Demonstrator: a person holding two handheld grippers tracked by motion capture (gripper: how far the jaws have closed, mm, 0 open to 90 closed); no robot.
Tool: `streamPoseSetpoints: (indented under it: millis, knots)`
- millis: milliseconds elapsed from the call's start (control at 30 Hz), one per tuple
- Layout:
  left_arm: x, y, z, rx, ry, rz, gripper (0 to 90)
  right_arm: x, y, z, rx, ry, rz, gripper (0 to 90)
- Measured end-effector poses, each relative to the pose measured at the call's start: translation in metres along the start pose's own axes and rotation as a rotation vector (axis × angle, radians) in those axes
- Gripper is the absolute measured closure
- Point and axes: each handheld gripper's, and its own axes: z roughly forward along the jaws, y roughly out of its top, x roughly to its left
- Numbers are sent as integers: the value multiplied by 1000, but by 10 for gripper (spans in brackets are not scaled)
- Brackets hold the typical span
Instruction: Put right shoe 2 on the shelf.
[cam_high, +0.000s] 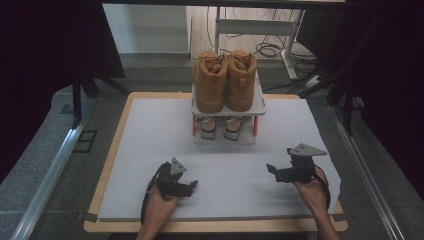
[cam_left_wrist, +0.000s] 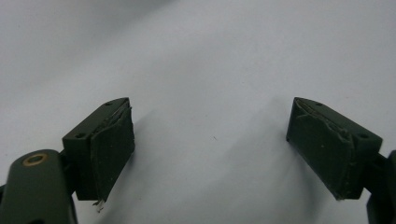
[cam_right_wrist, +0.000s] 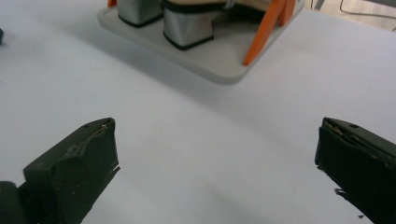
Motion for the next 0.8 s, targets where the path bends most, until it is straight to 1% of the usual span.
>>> streamPoseSetpoints:
  millis: [133,400,500,600,633,800]
  knots:
    - [0,0,0,-1,1,-1,149,-2,-12,4,38,-18,-5,0]
    - [0,0,0,0,1,0,149,-7,-34,9,102,-33,29,0]
    - [0,0,0,-2,2,0,149,-9,-41,12,136,-41,38,0]
    - [0,0,0,-2,1,-1,149,-10,-46,15,171,-57,37,0]
    - [0,0,0,-2,1,0,149,-10,-47,16,186,-56,39,0]
    - [0,0,0,-1,-1,-1,149,-12,-47,17,191,-49,52,0]
